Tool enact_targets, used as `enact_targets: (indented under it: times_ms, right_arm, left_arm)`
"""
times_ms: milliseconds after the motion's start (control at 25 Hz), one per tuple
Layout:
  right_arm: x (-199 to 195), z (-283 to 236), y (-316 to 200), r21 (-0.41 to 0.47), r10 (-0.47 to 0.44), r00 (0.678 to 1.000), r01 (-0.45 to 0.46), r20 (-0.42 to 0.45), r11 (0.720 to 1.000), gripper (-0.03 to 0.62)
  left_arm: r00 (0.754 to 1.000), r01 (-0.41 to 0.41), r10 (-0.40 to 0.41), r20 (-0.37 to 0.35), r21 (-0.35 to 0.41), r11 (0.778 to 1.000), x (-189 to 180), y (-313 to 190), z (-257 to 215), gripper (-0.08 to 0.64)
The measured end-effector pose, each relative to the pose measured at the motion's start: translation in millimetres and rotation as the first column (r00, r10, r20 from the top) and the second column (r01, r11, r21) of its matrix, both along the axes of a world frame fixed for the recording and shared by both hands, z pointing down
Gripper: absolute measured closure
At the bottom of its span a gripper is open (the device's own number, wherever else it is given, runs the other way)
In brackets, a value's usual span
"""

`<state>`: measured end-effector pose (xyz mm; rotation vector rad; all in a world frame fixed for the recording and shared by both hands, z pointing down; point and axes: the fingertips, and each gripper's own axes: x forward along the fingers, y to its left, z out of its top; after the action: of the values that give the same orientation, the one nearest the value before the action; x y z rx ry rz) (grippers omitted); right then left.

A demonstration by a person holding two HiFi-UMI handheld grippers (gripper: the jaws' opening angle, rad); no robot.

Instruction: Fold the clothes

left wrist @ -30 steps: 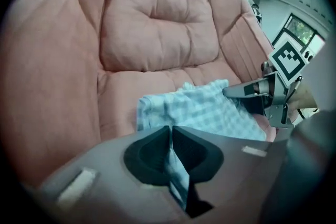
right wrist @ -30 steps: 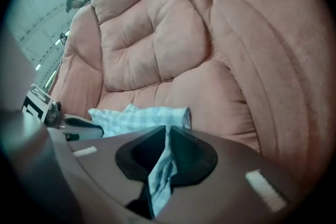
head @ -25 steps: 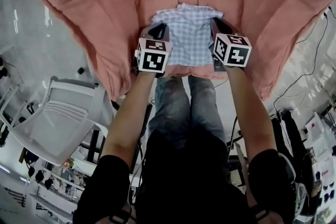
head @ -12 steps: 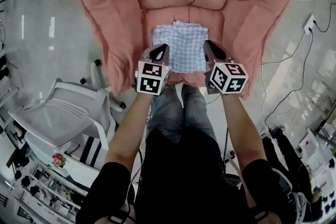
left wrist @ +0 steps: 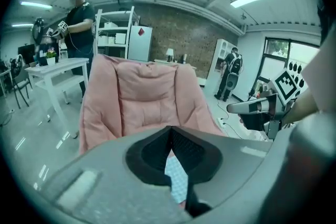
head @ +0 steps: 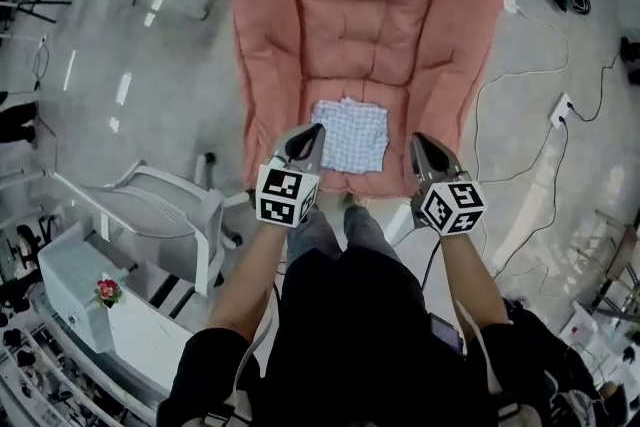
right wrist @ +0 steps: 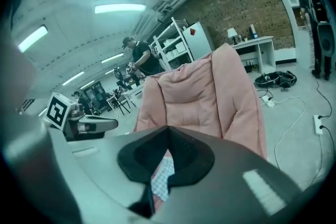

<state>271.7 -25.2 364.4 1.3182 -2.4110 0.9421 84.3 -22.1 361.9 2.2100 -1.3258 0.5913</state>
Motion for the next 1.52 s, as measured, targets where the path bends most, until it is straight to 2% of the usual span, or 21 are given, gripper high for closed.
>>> enact_targets:
  times_ms: [240, 560, 760, 920, 1200, 1520]
  right_arm:
    - [-1, -67, -6, 0.108, 0.073, 0.996, -0.077, 0.045, 0.991, 0.588]
    - [-38, -146, 17, 0.261, 0.138, 0.989, -0.148, 0.056, 0.954, 0.588]
    - [-52, -177, 32, 0.301, 0.194, 0.978, -0.209, 0.079, 0.931, 0.588]
    - [-63, -198, 46, 0.347, 0.207, 0.975, -0.222, 0.08, 0.911, 0.588]
    - [-69, -226, 48, 0.413, 0.257, 0.96, -0.28, 0.113, 0.866, 0.589]
    - [-63, -221, 44, 0.416, 0.28, 0.957, -0.287, 0.08, 0.863, 0.589]
  left_arm:
    - [1.0, -0.01, 0.011, -0.01, 0.139, 0.99, -22, 4, -76, 0.552]
    - [0.996, -0.055, 0.072, -0.056, 0.252, 0.966, -56, 8, -142, 0.552]
    - [0.994, -0.078, 0.1, -0.045, 0.352, 0.933, -77, 2, -178, 0.552]
    - [0.993, -0.085, 0.114, -0.043, 0.42, 0.904, -91, 10, -207, 0.552]
    - [0.992, -0.073, 0.112, -0.052, 0.479, 0.875, -118, 17, -236, 0.552]
    - [0.991, -0.043, 0.095, -0.091, 0.464, 0.885, -125, 12, -225, 0.552]
